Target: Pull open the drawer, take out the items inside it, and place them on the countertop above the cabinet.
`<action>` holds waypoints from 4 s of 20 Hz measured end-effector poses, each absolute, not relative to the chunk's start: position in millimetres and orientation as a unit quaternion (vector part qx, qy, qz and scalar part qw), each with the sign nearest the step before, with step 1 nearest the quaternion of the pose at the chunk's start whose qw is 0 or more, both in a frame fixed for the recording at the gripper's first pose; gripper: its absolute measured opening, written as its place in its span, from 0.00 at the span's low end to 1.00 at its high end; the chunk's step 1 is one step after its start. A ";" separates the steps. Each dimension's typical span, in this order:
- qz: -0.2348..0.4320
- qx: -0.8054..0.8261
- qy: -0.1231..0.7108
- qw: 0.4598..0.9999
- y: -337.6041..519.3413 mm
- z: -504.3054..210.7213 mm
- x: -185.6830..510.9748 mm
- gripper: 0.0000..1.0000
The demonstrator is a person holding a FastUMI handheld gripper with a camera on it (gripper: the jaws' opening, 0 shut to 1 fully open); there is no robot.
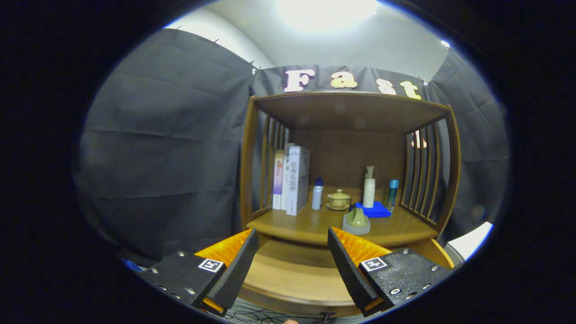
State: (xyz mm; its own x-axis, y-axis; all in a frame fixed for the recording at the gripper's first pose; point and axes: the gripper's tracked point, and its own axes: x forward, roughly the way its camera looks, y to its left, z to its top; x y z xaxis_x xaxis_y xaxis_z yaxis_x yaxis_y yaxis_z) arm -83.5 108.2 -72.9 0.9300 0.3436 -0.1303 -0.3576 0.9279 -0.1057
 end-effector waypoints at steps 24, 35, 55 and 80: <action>0.004 -0.006 0.167 0.986 32.1 -216.4 -117.4 0.95; 0.022 0.020 0.169 0.985 28.2 -221.9 -106.7 0.94; 0.020 0.033 0.145 0.989 32.3 -222.2 35.6 0.94; 0.026 0.020 0.058 0.998 5.1 -92.0 53.6 0.93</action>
State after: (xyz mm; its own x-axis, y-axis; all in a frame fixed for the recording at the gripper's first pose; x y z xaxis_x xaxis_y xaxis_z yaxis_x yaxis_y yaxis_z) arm 53.6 5.1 -92.0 0.9920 0.0543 -0.1140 -0.0497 0.9978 0.0427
